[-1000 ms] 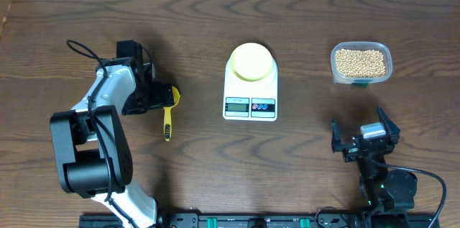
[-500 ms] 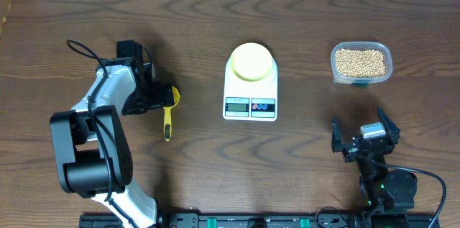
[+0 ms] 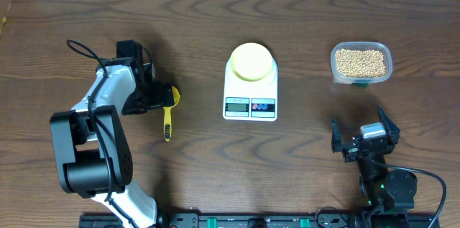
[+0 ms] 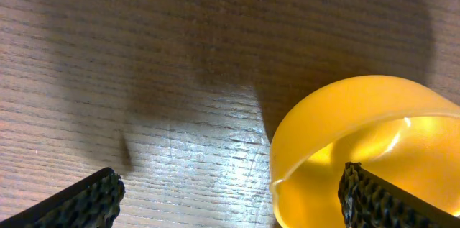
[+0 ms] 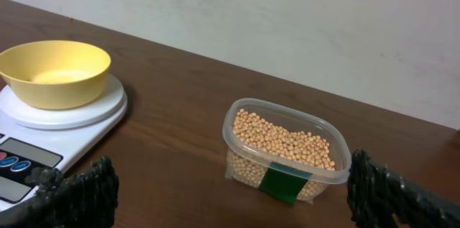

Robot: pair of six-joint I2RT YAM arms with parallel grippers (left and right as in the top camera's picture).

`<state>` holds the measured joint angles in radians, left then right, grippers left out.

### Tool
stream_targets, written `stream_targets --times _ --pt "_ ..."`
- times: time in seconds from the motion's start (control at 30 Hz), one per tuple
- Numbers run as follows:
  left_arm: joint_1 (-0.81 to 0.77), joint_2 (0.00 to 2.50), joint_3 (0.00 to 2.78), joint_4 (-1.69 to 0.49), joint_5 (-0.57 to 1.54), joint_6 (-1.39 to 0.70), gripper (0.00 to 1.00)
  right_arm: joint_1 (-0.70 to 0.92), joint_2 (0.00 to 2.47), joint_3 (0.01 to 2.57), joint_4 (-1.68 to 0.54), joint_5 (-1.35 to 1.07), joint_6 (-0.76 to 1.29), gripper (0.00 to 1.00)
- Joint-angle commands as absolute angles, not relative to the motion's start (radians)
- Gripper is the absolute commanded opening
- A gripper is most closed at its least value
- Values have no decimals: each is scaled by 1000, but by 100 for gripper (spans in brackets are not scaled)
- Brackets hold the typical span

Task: Scoop item into bowl and weigh 50g on scale
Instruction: 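Close the left gripper on the scoop's bowl rim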

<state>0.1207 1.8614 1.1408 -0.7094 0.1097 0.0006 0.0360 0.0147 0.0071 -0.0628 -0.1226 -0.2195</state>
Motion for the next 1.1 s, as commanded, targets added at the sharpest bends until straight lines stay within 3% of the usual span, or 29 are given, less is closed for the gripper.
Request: stream_targets --times 0.0,0.6,1.07 --pt "120 1875 1133 -713 115 7 98 44 6 6 -67 -118 -225 99" --pt "120 1875 1133 -713 115 7 99 44 6 6 -67 -118 -225 99" --pt "120 1875 1133 -713 115 7 79 44 6 6 -67 -118 -225 99"
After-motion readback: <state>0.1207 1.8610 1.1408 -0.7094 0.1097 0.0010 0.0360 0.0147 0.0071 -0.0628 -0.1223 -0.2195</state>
